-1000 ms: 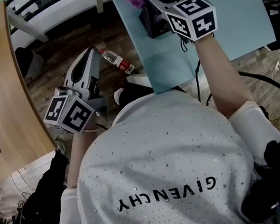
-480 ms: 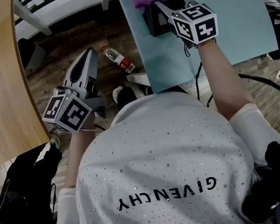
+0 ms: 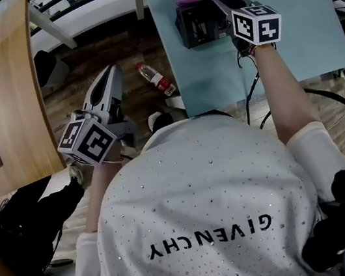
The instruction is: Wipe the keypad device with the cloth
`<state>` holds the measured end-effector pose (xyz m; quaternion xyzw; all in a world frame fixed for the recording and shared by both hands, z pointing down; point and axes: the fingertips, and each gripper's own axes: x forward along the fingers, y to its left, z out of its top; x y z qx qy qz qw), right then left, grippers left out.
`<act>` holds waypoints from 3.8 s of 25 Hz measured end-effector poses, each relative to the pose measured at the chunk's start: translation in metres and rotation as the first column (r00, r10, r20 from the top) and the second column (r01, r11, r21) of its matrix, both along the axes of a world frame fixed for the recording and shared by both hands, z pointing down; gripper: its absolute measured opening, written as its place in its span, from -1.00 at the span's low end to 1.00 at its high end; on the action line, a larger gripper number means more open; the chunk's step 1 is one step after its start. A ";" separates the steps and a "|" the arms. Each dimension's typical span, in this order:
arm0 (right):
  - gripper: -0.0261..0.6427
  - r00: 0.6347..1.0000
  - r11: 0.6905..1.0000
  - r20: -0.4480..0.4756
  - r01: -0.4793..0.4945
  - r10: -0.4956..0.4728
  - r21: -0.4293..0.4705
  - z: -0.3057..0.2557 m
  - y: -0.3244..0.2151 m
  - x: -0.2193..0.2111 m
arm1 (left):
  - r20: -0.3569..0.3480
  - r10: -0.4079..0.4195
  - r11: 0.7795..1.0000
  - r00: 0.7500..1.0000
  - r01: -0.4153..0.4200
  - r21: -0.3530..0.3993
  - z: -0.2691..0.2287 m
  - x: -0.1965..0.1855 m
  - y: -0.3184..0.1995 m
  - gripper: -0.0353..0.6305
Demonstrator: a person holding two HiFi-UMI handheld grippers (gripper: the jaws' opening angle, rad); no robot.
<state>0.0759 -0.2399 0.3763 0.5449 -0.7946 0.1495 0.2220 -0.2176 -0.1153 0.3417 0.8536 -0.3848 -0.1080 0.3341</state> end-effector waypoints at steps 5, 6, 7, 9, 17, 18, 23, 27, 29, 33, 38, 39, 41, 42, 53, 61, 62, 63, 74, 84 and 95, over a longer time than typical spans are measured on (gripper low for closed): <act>-0.71 0.980 0.994 0.167 -0.104 0.108 -0.034 -0.003 0.004 0.030 | 0.009 -0.017 0.999 1.000 0.016 0.051 -0.026 0.013 0.001 -0.89; -0.71 0.975 0.991 0.178 -0.124 0.132 -0.053 0.000 0.008 0.038 | 0.008 -0.022 0.998 1.000 0.021 0.058 -0.029 0.016 0.002 -0.89; -0.71 0.971 0.987 0.183 -0.145 0.157 -0.075 0.004 0.012 0.047 | 0.009 -0.026 0.998 1.000 0.026 0.065 -0.032 0.019 0.004 -0.89; -0.69 0.958 0.977 0.206 -0.177 0.198 -0.119 0.011 0.015 0.062 | 0.016 -0.037 0.996 0.999 0.036 0.081 -0.034 0.026 0.005 -0.89; -0.70 0.839 0.997 0.539 -0.068 0.078 -0.038 -0.026 0.011 0.067 | 0.043 -0.138 0.990 0.990 0.138 -0.020 -0.015 0.052 0.035 -0.89; -0.70 0.811 0.999 0.582 -0.050 0.051 -0.017 -0.033 0.010 0.064 | 0.047 -0.153 0.988 0.987 0.155 -0.029 -0.014 0.054 0.040 -0.89; -0.70 0.792 0.993 0.602 -0.048 0.105 -0.110 0.004 0.015 0.066 | 0.067 -0.205 0.978 0.976 0.207 -0.023 -0.019 0.065 0.060 -0.89; -0.70 0.757 0.984 0.639 -0.029 0.136 -0.176 0.030 0.034 0.059 | 0.096 -0.231 0.973 0.968 0.233 -0.008 -0.030 0.068 0.071 -0.89; -0.70 0.737 0.978 0.657 -0.025 0.158 -0.208 0.038 0.043 0.061 | 0.102 -0.240 0.970 0.965 0.241 -0.004 -0.033 0.072 0.076 -0.89; -0.70 0.713 0.958 0.674 0.009 0.194 -0.286 0.057 0.061 0.064 | 0.082 -0.274 0.962 0.958 0.273 0.016 -0.036 0.083 0.086 -0.89; -0.70 0.827 0.929 0.544 0.079 0.141 -0.362 0.070 0.075 0.060 | 0.050 -0.319 0.947 0.947 0.317 0.045 -0.058 0.093 0.086 -0.89; -0.71 0.845 0.925 0.520 0.090 0.126 -0.370 0.071 0.078 0.059 | 0.049 -0.324 0.946 0.945 0.323 0.043 -0.061 0.095 0.087 -0.89; -0.71 0.867 0.922 0.489 0.109 0.094 -0.372 0.073 0.084 0.059 | 0.051 -0.338 0.941 0.940 0.335 0.049 -0.062 0.101 0.096 -0.89; -0.71 0.875 0.922 0.478 0.119 0.079 -0.370 0.075 0.088 0.058 | 0.055 -0.345 0.938 0.937 0.342 0.058 -0.061 0.104 0.102 -0.89; -0.70 0.957 0.916 0.286 0.149 -0.039 -0.373 0.100 0.107 0.062 | 0.098 -0.359 0.932 0.928 0.351 0.093 -0.056 0.123 0.129 -0.89; -0.72 0.951 0.918 0.296 0.193 -0.088 -0.346 0.066 0.108 0.069 | 0.077 -0.519 0.853 0.851 0.509 0.115 -0.066 0.086 0.144 -0.89; -0.72 0.934 0.932 0.347 0.201 -0.089 -0.301 0.047 0.104 0.070 | 0.068 -0.526 0.848 0.848 0.516 0.119 -0.068 0.082 0.141 -0.89; -0.72 0.917 0.948 0.386 0.205 -0.099 -0.244 0.025 0.101 0.074 | 0.057 -0.521 0.850 0.852 0.512 0.120 -0.070 0.080 0.136 -0.89; -0.72 0.930 0.867 0.067 0.308 -0.361 0.392 -0.186 0.183 0.104 | -0.017 -0.271 0.927 0.962 0.266 0.265 -0.152 0.118 0.123 -0.89; -0.72 0.969 0.912 0.121 0.158 -0.218 0.379 -0.170 0.281 0.065 | 0.022 -0.136 0.963 0.990 0.127 0.238 -0.144 0.102 0.200 -0.89; -0.74 0.977 0.965 0.210 -0.009 -0.048 0.263 -0.142 0.395 0.022 | 0.017 -0.066 0.984 0.998 0.063 0.169 -0.117 0.034 0.288 -0.89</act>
